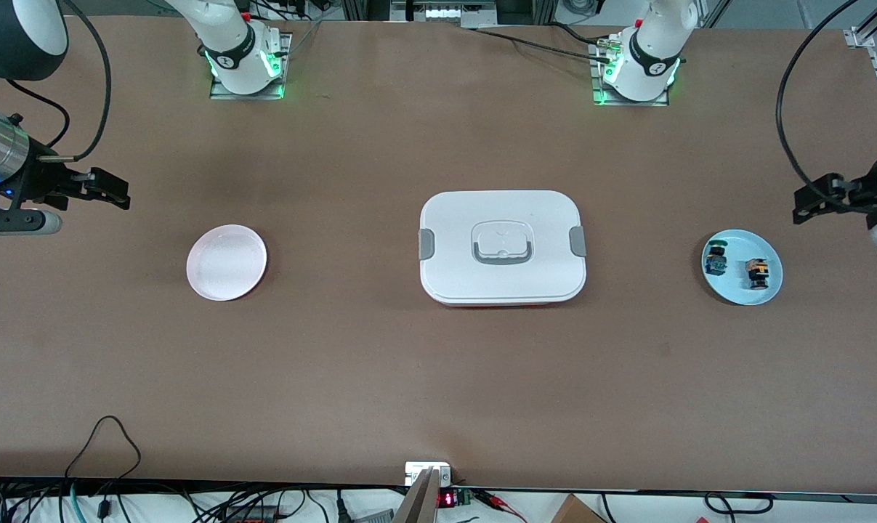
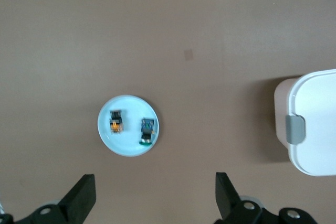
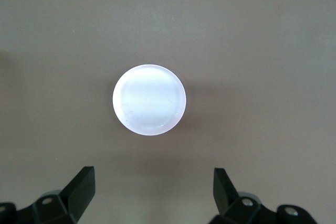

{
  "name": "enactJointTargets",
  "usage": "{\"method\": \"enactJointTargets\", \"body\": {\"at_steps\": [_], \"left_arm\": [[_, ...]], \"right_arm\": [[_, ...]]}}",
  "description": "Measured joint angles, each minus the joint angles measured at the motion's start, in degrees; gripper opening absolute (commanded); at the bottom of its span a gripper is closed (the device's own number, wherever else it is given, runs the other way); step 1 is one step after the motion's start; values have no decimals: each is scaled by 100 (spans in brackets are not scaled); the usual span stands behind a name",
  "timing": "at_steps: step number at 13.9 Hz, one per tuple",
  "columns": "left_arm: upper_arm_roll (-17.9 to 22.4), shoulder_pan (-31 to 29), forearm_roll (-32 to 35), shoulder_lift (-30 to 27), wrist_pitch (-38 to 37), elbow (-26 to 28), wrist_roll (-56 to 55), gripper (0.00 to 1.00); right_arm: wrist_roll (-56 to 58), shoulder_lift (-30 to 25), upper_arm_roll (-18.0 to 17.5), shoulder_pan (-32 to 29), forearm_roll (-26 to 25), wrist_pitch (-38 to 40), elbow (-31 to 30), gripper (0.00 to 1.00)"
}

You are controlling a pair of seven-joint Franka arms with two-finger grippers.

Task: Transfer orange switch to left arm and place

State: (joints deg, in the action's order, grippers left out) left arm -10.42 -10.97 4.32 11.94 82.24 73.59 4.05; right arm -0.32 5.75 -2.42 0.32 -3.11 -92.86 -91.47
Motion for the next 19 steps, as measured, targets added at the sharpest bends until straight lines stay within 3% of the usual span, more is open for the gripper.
{"method": "enactJointTargets", "body": {"at_steps": [2,3,8,11,16,19], "left_arm": [[978,522,-464,-199,-139,211,115,100],[1172,588,-559,-331,-141,432,163,100],[1257,635,-574,-974,450,1718,178,100],[1277,637,-509,-1255,730,2227,178,100],[1249,691,-447,-1517,777,2465,180,100],[1244,704,-446,-1518,779,2471,180,100]], "right_arm": [[0,-21,308,288,2,0,0,100],[0,-25,368,318,3,0,0,100],[10,-171,462,320,31,290,9,100],[62,-423,519,319,65,424,-132,100],[66,-773,526,362,103,195,-616,100],[66,-1319,528,365,104,-422,-1471,100]]}}
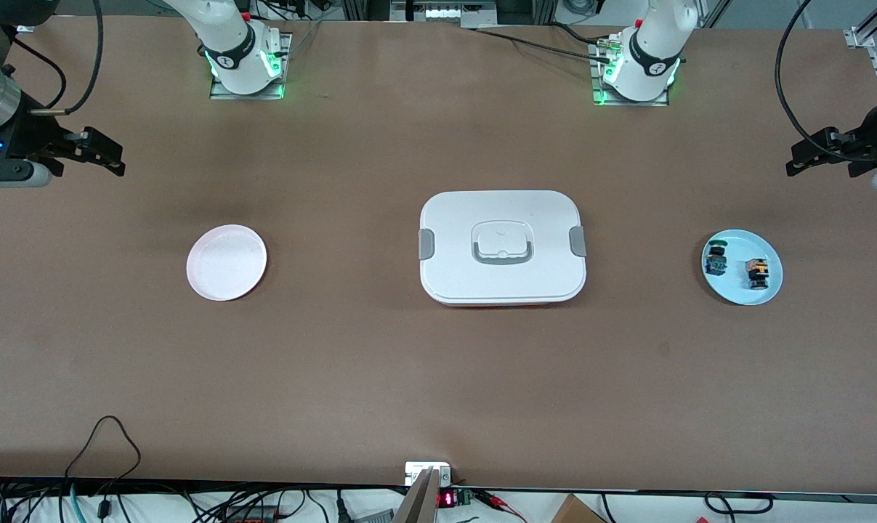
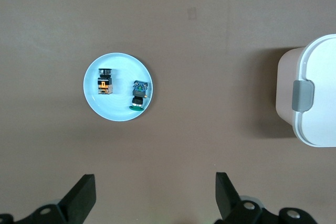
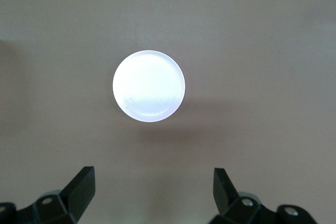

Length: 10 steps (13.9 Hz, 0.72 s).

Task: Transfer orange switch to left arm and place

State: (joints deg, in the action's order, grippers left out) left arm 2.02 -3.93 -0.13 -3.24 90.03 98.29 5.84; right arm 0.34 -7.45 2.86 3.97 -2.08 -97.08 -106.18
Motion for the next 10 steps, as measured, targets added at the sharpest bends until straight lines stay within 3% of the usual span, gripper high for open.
{"method": "enactJointTargets", "body": {"at_steps": [2,5,10], "left_arm": [[-1,4,0,-8,4,-25,0,100],[-1,5,0,-27,-42,-184,-6,100],[59,-31,3,-85,-527,-576,-7,100]], "right_arm": [[1,-114,3,0,1,349,42,100],[18,359,-7,8,5,1338,1005,100],[17,919,-7,9,17,1358,1419,100]]}}
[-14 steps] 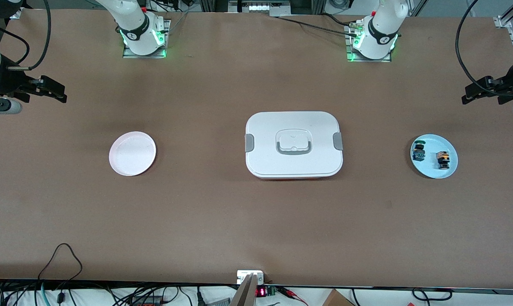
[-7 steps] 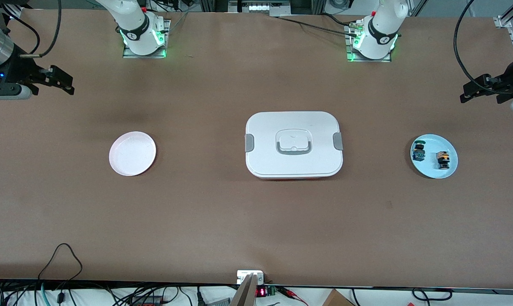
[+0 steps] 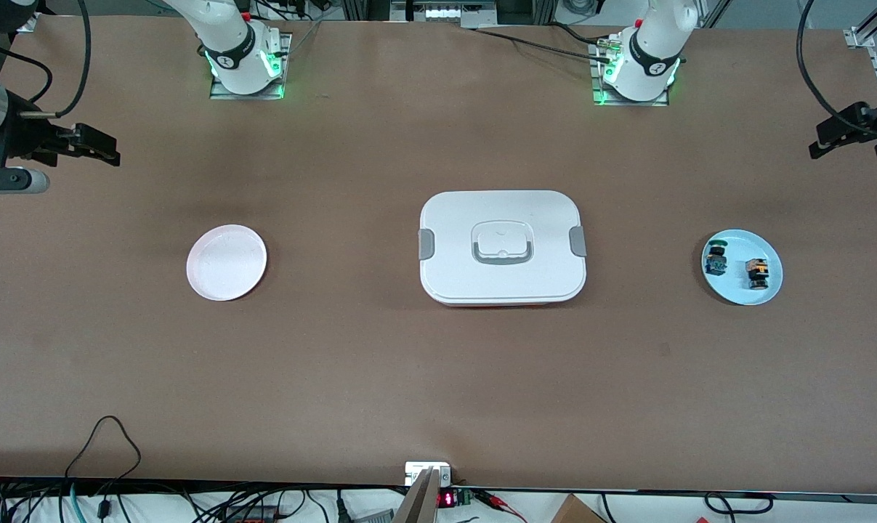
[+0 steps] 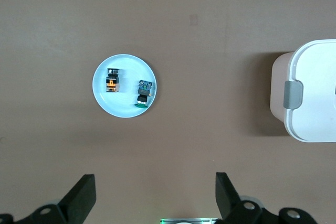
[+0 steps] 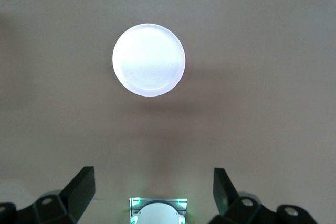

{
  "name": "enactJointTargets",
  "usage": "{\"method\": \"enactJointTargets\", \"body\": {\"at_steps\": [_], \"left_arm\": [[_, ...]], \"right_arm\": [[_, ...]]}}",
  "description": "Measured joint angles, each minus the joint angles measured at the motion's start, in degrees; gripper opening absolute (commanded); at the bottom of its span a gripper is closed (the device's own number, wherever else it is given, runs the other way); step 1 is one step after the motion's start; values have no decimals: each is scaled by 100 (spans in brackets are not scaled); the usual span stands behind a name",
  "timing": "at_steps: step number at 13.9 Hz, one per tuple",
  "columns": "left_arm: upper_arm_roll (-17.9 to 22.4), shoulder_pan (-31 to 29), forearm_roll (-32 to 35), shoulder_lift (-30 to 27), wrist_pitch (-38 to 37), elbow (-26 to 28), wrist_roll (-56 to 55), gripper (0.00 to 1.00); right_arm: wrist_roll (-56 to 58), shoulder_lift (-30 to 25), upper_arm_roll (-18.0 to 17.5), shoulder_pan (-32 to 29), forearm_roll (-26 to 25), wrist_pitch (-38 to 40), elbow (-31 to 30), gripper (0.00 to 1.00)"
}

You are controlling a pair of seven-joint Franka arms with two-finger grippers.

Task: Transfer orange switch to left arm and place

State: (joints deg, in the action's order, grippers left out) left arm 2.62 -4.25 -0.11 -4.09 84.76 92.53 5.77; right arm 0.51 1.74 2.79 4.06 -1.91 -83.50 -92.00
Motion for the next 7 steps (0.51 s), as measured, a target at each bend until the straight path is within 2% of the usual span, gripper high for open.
{"method": "enactJointTargets", "body": {"at_steps": [4,7], "left_arm": [[21,-26,3,398,9,26,0,100],[-42,-15,3,581,58,3,-2,100]], "right_arm": [[-2,-43,0,0,5,-117,-49,100],[-3,-224,0,1,5,-331,-310,100]]}}
